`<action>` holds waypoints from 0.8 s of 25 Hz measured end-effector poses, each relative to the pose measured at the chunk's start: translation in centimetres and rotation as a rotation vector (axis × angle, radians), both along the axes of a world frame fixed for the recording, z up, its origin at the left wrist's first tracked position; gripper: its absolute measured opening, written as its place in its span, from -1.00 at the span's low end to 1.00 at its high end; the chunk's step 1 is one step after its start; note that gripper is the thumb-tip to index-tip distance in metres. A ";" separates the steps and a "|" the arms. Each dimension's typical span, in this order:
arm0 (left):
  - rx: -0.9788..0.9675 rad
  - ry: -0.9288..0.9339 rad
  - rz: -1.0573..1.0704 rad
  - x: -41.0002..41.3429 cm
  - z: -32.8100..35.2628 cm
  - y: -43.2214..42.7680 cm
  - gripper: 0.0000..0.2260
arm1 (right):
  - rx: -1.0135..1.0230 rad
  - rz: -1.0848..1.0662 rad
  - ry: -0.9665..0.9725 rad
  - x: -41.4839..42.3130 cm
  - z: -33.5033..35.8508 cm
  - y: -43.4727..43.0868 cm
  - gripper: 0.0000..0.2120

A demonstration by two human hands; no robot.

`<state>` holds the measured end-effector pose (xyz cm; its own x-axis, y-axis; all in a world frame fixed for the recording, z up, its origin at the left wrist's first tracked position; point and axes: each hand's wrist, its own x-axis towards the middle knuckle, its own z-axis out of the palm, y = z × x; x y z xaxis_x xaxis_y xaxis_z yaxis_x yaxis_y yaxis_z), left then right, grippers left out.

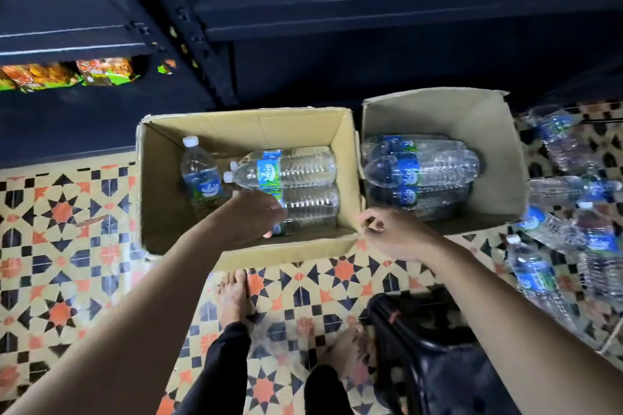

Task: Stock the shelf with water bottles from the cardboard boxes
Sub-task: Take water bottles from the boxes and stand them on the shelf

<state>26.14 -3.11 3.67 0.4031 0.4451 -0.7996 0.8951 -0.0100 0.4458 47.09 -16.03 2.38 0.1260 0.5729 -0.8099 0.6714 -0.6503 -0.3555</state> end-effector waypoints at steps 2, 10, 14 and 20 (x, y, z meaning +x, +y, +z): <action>-0.017 -0.025 -0.046 3.5 0.8 -1.8 -0.75 | -0.007 0.015 0.026 2.8 1.2 -1.6 -0.71; -0.057 -0.007 -0.206 14.8 0.0 -4.6 -0.70 | -0.056 0.032 0.064 12.9 1.5 -2.8 -0.64; -0.082 -0.004 -0.225 18.4 -2.1 -3.2 -0.68 | -0.095 0.033 0.066 16.3 -0.1 -1.9 -0.61; -0.118 -0.002 -0.243 22.0 -2.6 -1.7 -0.67 | -0.203 0.093 0.026 19.6 -0.7 -0.3 -0.58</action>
<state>48.13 -4.78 1.08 0.4884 0.2389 -0.8392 0.8719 -0.1720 0.4585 66.68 -16.36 1.64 0.0574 0.4059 -0.9121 0.7241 -0.6459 -0.2419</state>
